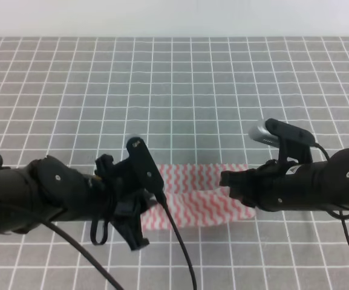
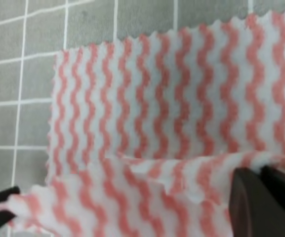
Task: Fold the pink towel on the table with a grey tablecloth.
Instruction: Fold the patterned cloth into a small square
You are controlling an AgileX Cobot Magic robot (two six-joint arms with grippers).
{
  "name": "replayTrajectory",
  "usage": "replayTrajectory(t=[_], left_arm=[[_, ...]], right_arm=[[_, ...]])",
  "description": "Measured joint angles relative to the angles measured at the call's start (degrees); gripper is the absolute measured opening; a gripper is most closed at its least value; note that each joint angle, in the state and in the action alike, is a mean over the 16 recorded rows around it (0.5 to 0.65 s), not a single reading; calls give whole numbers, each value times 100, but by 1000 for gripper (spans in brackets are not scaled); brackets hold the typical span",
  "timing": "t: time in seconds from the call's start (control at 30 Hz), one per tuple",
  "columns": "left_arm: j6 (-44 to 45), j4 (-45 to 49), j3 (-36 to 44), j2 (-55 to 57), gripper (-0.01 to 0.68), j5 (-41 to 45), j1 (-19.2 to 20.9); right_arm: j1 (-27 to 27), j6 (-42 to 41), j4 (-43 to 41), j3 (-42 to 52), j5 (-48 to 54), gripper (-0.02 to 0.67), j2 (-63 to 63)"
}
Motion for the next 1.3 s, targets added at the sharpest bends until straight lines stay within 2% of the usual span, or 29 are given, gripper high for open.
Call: replayTrajectory(t=[0.53, 1.3], left_arm=[[129, 64, -288, 400, -3, -484, 0], [561, 77, -305, 552, -3, -981, 0]], right_arm=[[-154, -5, 24, -1, -172, -15, 15], [-156, 1, 23, 0, -424, -15, 308]])
